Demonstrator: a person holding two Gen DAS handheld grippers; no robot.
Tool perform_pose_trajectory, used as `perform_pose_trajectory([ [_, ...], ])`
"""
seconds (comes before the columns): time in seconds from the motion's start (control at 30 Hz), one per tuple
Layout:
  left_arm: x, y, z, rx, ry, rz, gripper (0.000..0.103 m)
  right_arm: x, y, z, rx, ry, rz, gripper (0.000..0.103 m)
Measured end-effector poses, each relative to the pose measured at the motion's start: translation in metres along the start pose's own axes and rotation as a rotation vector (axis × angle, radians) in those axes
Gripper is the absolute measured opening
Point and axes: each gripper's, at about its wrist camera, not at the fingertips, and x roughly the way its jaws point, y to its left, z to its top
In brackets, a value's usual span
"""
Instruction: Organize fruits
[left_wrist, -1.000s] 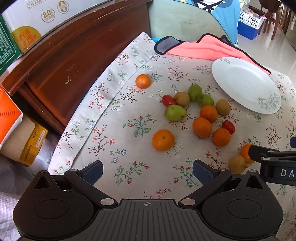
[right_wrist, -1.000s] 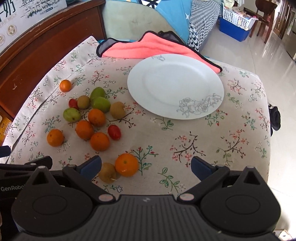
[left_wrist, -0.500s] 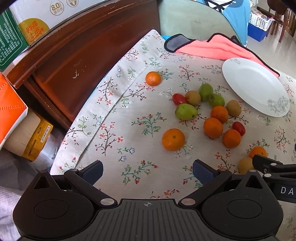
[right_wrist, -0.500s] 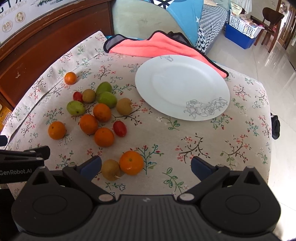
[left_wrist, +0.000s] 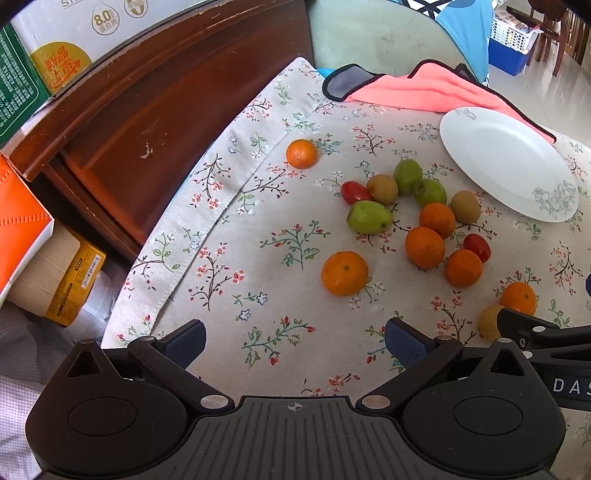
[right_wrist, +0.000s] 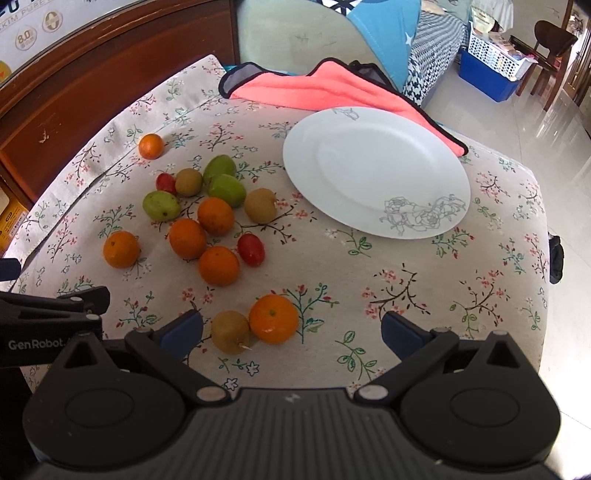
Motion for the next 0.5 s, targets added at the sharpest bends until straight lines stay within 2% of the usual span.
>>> perform_pose_trajectory([
  [0.5, 0.0002, 0.0028, -0.0017, -0.010, -0.008, -0.016, 0.103, 0.0001, 0.0017, -0.0007, -0.010, -0.007, 0.007, 0.102],
])
